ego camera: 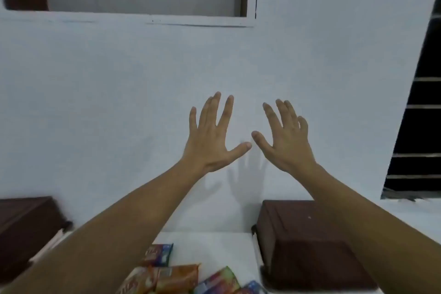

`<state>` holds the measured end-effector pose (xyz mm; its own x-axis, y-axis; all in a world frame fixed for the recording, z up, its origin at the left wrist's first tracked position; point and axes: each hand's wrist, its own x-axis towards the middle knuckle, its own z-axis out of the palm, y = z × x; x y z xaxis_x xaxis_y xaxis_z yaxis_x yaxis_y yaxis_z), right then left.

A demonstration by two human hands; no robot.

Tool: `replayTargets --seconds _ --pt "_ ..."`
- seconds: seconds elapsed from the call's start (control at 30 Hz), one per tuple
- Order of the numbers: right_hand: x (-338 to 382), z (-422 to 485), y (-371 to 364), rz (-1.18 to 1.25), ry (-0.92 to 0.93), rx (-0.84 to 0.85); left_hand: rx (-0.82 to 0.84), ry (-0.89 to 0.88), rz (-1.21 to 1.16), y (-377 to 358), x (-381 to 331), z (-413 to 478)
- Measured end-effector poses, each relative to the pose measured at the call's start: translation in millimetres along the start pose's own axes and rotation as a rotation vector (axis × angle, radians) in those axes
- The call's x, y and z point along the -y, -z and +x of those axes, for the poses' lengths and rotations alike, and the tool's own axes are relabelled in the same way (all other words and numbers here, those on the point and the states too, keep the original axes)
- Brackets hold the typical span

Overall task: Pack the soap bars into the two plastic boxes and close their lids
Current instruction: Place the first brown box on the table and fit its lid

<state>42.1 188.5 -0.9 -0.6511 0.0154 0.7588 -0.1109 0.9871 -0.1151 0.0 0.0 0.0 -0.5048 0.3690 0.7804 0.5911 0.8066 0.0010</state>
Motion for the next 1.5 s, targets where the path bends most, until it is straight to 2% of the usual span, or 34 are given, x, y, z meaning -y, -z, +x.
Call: replayTargets --seconds 0.13,0.23,0.4,0.53,0.63,0.73,0.83,1.1,1.27,1.5 --pt "-36.1 -80.8 -30.7 0.042 -0.12 0.156 0.216 0.053 -0.165 -65.5 -46.8 -62.4" --pt "-77.0 -141.2 -48.2 0.043 -0.205 0.213 0.342 0.078 -0.282 -117.6 -81.4 -114.1" --pt "-122.9 -205.3 -50.9 0.045 -0.436 0.123 0.493 0.264 -0.465 -162.2 -121.9 -167.3" --pt "-155.3 -236.6 -51.5 0.151 -0.676 0.116 0.547 0.406 -0.573 -186.2 -130.4 -189.4" --pt "-178.1 -254.5 -52.6 0.286 -0.802 0.175 0.591 0.556 -0.703 -201.2 -129.0 -198.7" --pt "-186.8 -268.9 -55.0 0.46 -0.912 0.266 0.595 0.609 -0.792 -201.9 -131.7 -201.7" --pt "-190.0 -271.9 -56.4 0.546 -0.931 0.286 0.582 0.624 -0.846 -199.7 -135.6 -200.8" --pt "-194.5 -257.3 -48.2 0.612 -0.908 0.136 0.504 0.639 -0.837 -189.6 -132.4 -184.1" --pt "-195.4 -236.5 -37.4 0.615 -0.833 0.133 0.481 0.669 -0.857 -173.9 -118.4 -160.9" --pt "-190.1 -213.1 -20.8 0.742 -0.761 0.055 0.464 0.832 -1.089 -141.0 -96.7 -128.8"
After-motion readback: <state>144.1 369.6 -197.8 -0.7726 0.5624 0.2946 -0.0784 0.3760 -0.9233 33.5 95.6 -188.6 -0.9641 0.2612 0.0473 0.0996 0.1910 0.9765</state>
